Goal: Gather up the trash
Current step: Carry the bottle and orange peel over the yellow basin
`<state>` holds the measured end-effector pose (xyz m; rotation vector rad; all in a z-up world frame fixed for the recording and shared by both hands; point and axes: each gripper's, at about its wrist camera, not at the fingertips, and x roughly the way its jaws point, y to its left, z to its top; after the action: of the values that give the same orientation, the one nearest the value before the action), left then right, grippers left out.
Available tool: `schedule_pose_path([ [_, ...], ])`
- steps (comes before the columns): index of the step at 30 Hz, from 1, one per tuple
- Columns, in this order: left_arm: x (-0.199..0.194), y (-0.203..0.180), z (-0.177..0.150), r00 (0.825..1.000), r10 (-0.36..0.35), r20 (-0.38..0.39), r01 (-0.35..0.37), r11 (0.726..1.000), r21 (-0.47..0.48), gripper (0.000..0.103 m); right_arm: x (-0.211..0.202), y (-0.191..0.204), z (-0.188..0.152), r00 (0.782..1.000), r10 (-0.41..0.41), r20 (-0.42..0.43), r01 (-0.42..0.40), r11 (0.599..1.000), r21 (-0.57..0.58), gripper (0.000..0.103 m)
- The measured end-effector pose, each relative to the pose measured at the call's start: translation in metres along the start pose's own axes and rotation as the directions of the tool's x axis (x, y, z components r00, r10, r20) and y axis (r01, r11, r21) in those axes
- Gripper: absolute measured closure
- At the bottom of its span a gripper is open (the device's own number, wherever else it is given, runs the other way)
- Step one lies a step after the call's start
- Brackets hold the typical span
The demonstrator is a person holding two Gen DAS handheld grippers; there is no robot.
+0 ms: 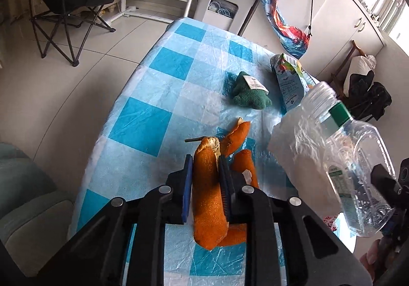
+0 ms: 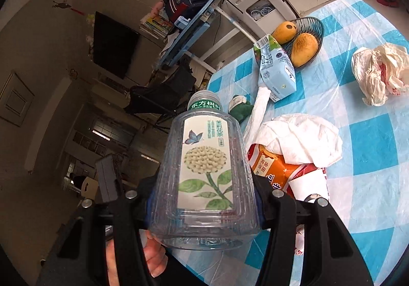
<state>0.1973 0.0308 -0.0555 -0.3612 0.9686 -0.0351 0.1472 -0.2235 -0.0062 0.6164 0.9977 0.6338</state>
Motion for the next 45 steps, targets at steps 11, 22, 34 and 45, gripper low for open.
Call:
schedule_pose_path([
  [11, -0.018, 0.027, -0.017, 1.000, -0.001, -0.027, 0.002, 1.000, 0.003, 0.084, 0.025, 0.033, -0.034, 0.955, -0.293, -0.043, 0.261, 0.902, -0.343, 0.045],
  [22, -0.013, 0.041, -0.035, 0.995, 0.009, -0.100, -0.009, 1.000, -0.001, 0.084, 0.015, 0.041, -0.046, 0.943, -0.331, 0.040, 0.318, 0.856, -0.407, 0.034],
  [34, -0.012, 0.041, -0.041, 0.993, 0.026, -0.111, -0.024, 1.000, 0.020, 0.083, 0.046, 0.028, -0.045, 0.935, -0.352, -0.046, 0.314, 0.879, -0.358, 0.034],
  [45, -0.046, 0.033, -0.041, 0.999, -0.036, 0.005, 0.036, 0.998, 0.057, 0.087, 0.028, 0.012, -0.041, 0.987, -0.150, -0.059, 0.137, 0.972, -0.191, 0.048],
])
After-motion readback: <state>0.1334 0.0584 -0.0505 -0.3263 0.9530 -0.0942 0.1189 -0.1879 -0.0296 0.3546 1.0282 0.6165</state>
